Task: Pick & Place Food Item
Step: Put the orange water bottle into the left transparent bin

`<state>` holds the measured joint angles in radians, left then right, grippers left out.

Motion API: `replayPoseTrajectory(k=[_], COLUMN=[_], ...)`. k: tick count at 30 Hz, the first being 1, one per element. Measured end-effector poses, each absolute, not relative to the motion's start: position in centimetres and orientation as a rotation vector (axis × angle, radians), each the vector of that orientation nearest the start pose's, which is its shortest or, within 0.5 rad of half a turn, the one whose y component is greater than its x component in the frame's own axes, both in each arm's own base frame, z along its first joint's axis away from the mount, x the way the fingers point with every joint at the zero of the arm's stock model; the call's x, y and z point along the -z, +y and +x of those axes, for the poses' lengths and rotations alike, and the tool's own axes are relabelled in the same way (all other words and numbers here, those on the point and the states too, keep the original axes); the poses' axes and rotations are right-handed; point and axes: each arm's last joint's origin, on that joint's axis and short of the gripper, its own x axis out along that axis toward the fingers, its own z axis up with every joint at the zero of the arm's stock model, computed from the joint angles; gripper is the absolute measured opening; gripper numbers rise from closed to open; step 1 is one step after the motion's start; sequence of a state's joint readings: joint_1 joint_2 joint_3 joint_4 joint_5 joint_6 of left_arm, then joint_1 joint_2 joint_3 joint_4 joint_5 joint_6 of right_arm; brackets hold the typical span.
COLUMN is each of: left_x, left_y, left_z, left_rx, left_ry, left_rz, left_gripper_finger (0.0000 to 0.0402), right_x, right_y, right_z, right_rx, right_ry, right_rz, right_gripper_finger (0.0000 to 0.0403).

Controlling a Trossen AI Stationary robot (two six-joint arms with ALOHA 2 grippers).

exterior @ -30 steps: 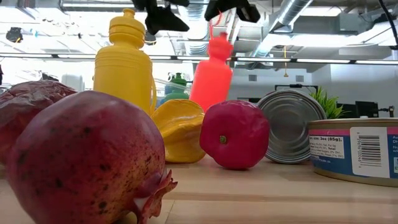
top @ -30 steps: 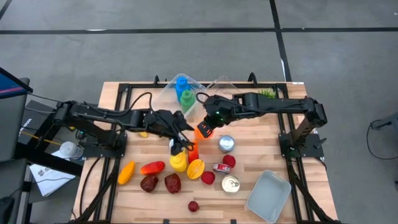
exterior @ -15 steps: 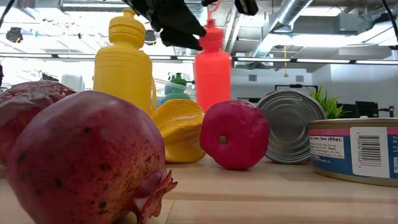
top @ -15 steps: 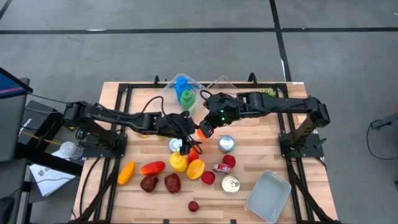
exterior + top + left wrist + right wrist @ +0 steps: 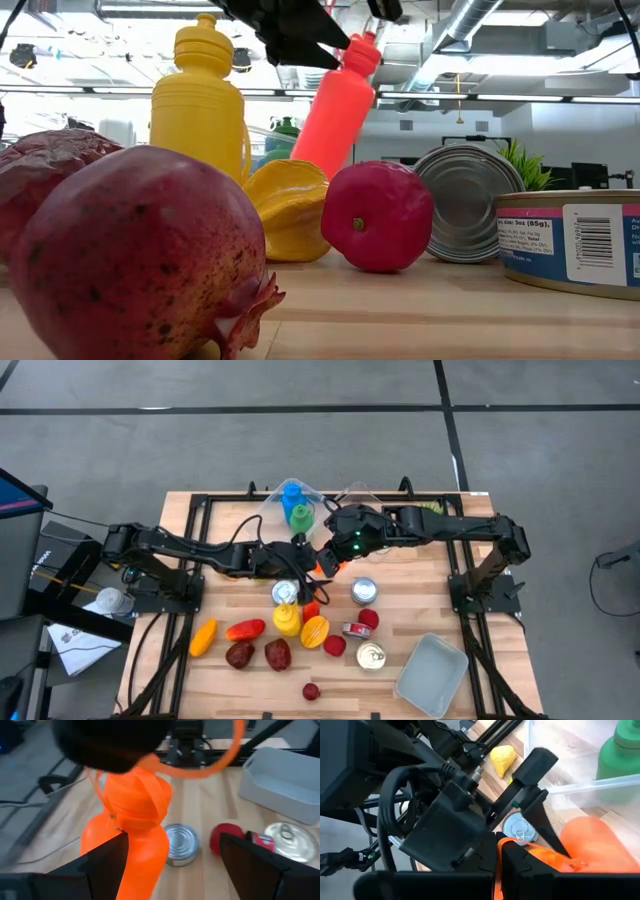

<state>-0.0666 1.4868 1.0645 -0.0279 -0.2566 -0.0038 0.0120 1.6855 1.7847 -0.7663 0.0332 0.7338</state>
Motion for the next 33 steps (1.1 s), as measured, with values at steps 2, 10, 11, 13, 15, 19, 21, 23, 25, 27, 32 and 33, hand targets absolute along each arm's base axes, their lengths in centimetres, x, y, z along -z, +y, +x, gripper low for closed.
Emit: replayPoseTrajectory(k=[2, 10, 11, 13, 15, 19, 21, 23, 25, 27, 32, 33], left_x=[-27.9, -28.1, -28.2, -28.2, -28.3, -28.2, -28.2, -27.8, -27.2, -26.5, -24.7, -24.4], left_y=[-1.4, -1.8, -1.8, -1.9, -1.9, -1.8, -1.7, -1.3, -0.8, -0.4, 0.4, 0.4], left_z=[33.2, 32.1, 31.9, 31.5, 31.0, 30.6, 30.8, 31.0, 31.5, 31.9, 33.3, 33.5], left_rx=[-0.214, -0.200, -0.197, -0.196, -0.193, -0.199, -0.205, -0.216, -0.232, -0.247, -0.255, -0.242], left_ry=[0.444, 0.508, 0.516, 0.545, 0.574, 0.602, 0.599, 0.608, 0.626, 0.648, 0.668, 0.672], left_rz=[0.075, 0.078, 0.080, 0.076, 0.071, 0.061, 0.058, 0.056, 0.055, 0.054, 0.044, 0.037], left_gripper_finger=[0.0299, 0.0299, 0.0299, 0.0299, 0.0299, 0.0299, 0.0299, 0.0299, 0.0299, 0.0299, 0.0297, 0.0296], right_x=[-39.0, -38.3, -38.2, -37.8, -37.6, -37.2, -37.3, -37.4, -37.5, -37.7, -38.0, -38.1], right_y=[0.4, 0.6, 0.7, 0.8, 0.7, 0.6, 0.6, 0.6, 0.7, 0.7, 0.8, 0.8], right_z=[36.4, 35.8, 35.7, 35.4, 35.1, 34.9, 35.1, 35.2, 35.4, 35.5, 35.9, 35.8], right_rx=[0.258, 0.277, 0.280, 0.301, 0.328, 0.355, 0.343, 0.334, 0.318, 0.291, 0.240, 0.238], right_ry=[0.630, 0.726, 0.746, 0.787, 0.822, 0.856, 0.838, 0.823, 0.803, 0.786, 0.751, 0.752], right_rz=[0.692, 0.659, 0.650, 0.631, 0.611, 0.574, 0.564, 0.565, 0.564, 0.573, 0.578, 0.579], right_gripper_finger=[0.0000, 0.0000, 0.0000, 0.0000, 0.0000, 0.0000, 0.0000, 0.0000, 0.0000, 0.0000, 0.0000, 0.0000])
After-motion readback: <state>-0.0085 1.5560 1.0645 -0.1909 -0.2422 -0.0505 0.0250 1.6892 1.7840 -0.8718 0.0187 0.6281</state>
